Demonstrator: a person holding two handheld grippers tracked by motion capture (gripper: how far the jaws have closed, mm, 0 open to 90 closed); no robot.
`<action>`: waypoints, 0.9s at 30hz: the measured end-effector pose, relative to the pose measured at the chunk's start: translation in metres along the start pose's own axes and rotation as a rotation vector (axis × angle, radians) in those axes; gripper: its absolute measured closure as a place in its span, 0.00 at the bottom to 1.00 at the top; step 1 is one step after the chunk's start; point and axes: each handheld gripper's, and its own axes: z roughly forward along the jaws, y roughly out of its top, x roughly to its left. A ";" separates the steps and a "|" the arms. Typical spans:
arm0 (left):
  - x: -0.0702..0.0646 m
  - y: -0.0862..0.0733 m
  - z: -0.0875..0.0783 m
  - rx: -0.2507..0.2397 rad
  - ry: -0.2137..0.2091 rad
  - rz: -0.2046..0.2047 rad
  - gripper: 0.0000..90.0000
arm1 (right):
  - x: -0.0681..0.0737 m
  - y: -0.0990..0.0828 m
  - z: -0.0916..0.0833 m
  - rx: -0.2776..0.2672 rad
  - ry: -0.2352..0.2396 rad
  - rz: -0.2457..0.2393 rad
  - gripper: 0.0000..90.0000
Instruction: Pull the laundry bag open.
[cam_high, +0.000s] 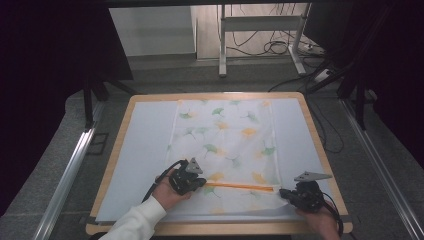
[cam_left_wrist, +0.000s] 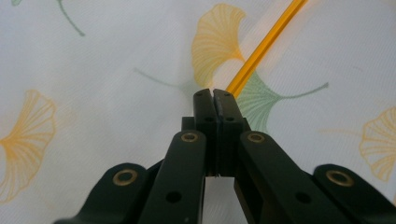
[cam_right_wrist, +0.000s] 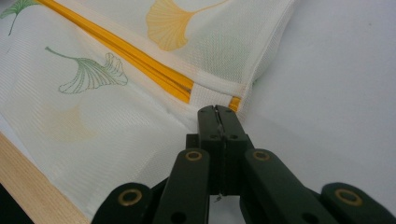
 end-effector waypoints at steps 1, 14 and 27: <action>0.001 -0.001 -0.001 0.000 0.001 -0.001 1.00 | 0.000 0.000 0.000 0.000 0.000 0.000 1.00; 0.004 -0.006 -0.006 0.013 0.015 -0.001 1.00 | 0.000 0.000 0.000 -0.001 0.002 -0.001 1.00; 0.017 -0.023 -0.018 0.000 0.018 -0.041 1.00 | 0.000 0.000 0.000 0.000 0.002 -0.003 1.00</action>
